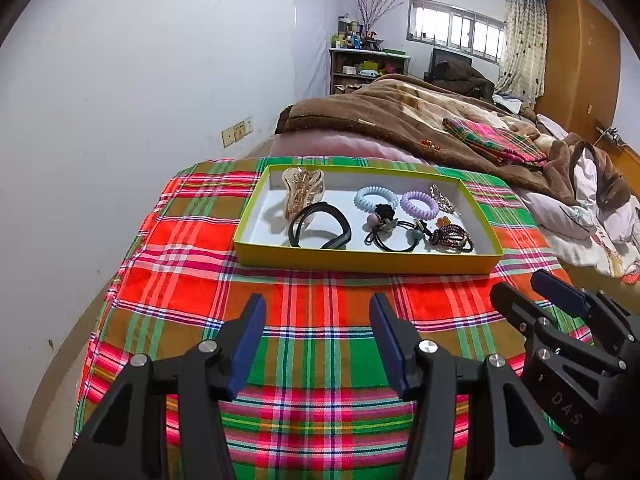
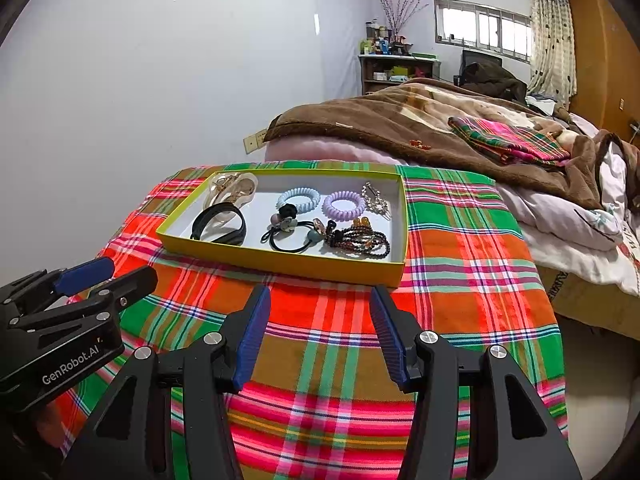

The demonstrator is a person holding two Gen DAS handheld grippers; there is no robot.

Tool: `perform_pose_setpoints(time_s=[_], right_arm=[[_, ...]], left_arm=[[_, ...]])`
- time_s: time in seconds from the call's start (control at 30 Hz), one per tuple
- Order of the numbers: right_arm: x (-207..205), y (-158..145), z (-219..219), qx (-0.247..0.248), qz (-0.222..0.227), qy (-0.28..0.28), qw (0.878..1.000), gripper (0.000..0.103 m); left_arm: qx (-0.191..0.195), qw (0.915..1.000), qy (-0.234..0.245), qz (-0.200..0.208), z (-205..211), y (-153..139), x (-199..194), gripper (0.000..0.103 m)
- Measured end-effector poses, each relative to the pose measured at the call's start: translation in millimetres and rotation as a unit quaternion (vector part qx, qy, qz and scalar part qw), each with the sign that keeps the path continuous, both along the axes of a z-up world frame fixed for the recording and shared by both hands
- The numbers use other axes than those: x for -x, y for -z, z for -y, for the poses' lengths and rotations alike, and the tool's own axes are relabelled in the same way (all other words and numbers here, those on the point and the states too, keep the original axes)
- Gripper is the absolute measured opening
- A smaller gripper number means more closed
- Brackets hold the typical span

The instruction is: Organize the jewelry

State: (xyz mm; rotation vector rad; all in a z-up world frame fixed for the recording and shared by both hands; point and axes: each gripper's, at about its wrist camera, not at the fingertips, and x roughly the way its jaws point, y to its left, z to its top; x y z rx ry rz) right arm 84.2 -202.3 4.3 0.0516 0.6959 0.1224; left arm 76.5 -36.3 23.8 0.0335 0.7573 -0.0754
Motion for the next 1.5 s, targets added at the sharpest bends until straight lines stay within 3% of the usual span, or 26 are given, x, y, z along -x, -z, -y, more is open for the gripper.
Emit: perform_pose_setpoints(time_s=[1.5], right_arm=[[4.7,-7.1,-3.0,-0.002,0.011,-0.001,1.000,0.052]], left_arm=[[0.008,0.9999,-0.010,0.004,-4.1,-5.9,4.7,0.056]])
